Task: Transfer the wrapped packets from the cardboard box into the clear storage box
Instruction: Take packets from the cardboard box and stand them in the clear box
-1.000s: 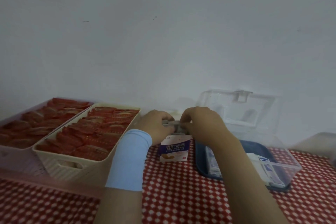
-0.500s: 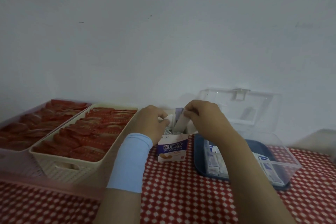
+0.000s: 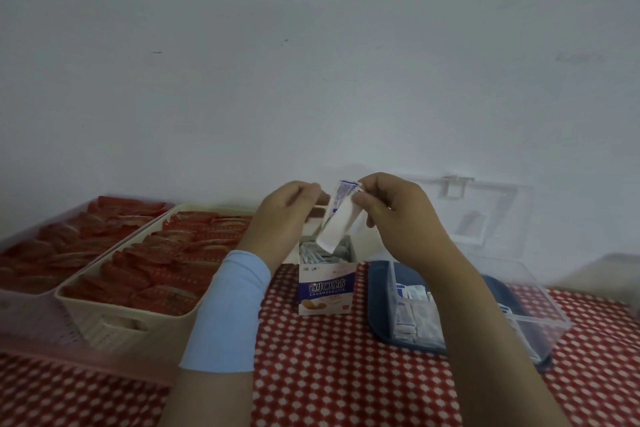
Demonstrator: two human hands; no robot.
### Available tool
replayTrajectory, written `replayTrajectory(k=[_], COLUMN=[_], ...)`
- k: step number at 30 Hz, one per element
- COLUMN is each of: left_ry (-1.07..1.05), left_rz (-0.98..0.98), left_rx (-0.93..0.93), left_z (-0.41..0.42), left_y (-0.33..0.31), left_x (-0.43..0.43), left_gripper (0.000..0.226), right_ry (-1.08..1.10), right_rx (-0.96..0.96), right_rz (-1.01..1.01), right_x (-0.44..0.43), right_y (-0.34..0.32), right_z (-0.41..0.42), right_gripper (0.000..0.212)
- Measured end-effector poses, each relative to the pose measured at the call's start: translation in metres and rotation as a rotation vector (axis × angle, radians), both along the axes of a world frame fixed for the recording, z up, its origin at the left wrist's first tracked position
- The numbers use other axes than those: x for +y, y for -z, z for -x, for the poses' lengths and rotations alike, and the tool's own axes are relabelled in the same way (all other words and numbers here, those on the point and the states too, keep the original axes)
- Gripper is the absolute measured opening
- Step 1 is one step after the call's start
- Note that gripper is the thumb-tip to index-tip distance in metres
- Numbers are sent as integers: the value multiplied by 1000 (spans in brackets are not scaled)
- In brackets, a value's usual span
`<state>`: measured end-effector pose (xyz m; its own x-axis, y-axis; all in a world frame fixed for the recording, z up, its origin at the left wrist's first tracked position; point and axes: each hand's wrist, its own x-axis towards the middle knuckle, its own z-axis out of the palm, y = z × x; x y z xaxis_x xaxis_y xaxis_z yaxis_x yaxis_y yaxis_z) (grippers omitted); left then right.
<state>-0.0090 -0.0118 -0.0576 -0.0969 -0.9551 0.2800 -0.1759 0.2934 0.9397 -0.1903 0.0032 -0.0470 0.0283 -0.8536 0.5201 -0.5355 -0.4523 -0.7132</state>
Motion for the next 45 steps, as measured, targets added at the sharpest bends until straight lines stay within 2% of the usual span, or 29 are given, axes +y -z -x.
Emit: replayTrajectory(k=[3,5,8,12,16,18,20,23,25,27,31,34,40,42,45], left_ry=[239,355,498,531,494,458,416,425,424,431,477,494,538,564,593], left_rz=[-195,-291,-392,-425,-403,-399,-385,-345,-362,-358,-369,-357,-357,-353,-340], left_rx=[240,372,463,549,523,523,543,540,560,547,566,559,519,513,480], left_z=[0,-1,-1,5,4,4,3,1,0,0,0,-1,-1,-1,-2], left_y=[-2,1,3,4,6,8,10,13,14,16,16,15,15,15,13], left_x=[7,11,15,14,13,10,6,3,3,2,4,6,11,11,15], left_gripper=[22,36,42,42,42,41,41,43,43,47,44,36,65,59,50], right_ry=[-129,-176,-234,-227,-153,-82,-117,-274,-295,-284,-238,-277,-267,-308,-390], right_rx=[-60,-80,-98,-177,-150,-86,-112,-17,97,113,87,89,151,121,-25], right_rz=[-26,-32,-60,-70,-54,-36,-72,-150,-172,-139,-61,-74,-79,-125,-204], right_x=[5,7,8,8,7,7,10,19,23,23,22,23,24,25,25], right_y=[-3,-4,-4,-4,-1,0,-3,-7,-6,-4,-4,-5,-6,-7,-10], right_z=[-3,-3,-3,-8,-13,-15,-16,-16,-18,-20,-21,-21,-21,-19,-8], right_gripper=[18,19,15,13,21,16,8,32,45,49,43,49,51,51,30])
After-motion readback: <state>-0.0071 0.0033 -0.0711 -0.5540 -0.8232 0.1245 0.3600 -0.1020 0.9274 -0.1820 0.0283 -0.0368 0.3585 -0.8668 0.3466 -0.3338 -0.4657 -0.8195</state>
